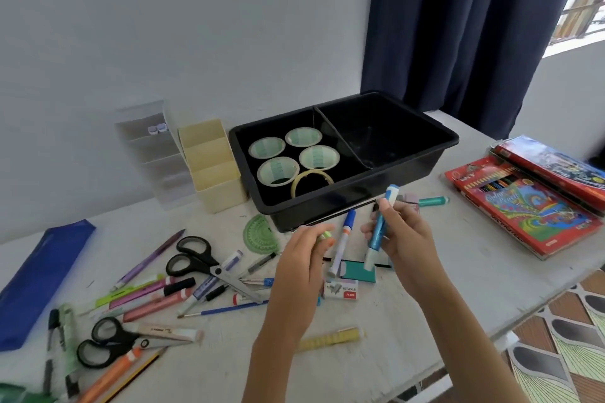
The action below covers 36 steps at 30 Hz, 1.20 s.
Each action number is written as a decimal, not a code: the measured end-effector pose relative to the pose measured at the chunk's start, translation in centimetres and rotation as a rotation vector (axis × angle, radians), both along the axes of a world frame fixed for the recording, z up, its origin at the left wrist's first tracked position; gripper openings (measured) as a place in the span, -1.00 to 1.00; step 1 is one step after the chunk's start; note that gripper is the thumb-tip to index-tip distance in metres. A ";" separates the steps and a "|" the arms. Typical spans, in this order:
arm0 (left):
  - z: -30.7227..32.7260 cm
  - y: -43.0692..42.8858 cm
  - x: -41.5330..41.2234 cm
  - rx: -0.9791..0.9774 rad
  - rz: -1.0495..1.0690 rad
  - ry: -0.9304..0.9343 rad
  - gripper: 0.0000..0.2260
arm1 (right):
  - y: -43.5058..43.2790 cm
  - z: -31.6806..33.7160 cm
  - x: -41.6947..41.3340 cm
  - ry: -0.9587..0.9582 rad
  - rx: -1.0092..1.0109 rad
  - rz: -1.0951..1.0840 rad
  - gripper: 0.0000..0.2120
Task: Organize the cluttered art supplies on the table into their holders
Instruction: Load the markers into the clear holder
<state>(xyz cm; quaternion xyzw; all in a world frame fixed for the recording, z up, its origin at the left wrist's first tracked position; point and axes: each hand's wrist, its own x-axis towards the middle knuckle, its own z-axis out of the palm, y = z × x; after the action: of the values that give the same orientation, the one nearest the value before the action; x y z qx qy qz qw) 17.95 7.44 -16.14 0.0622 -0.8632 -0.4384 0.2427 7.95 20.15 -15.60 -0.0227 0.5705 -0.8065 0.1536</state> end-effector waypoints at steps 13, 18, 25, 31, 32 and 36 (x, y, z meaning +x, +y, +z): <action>2.9 -6.9 1.2 0.166 0.369 0.231 -0.71 | -11.3 2.2 2.7 0.324 0.060 0.367 -0.80; 4.2 -10.8 2.4 0.154 0.457 0.284 -0.80 | -15.4 3.3 2.4 0.499 0.194 0.444 -0.84; 8.1 -16.8 4.1 0.186 0.589 0.417 -0.83 | -21.5 8.5 0.5 0.687 0.205 0.440 -0.84; 11.5 -21.0 4.5 0.144 0.600 0.540 -0.84 | -26.2 11.9 -1.0 0.937 0.237 0.319 -0.80; 11.8 -21.6 4.4 0.108 0.604 0.551 -0.83 | -27.0 12.1 -1.2 0.979 0.246 0.318 -0.80; 12.2 -23.6 3.8 0.091 0.617 0.570 -0.80 | -29.6 11.7 -2.0 1.138 0.321 0.335 -0.80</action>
<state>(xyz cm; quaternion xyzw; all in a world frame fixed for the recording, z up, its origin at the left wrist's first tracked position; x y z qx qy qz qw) 21.76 -16.14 -3.94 0.2047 -0.6820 -0.3827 0.5886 5.97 -9.45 -3.86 -0.5156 0.6662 -0.5367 -0.0488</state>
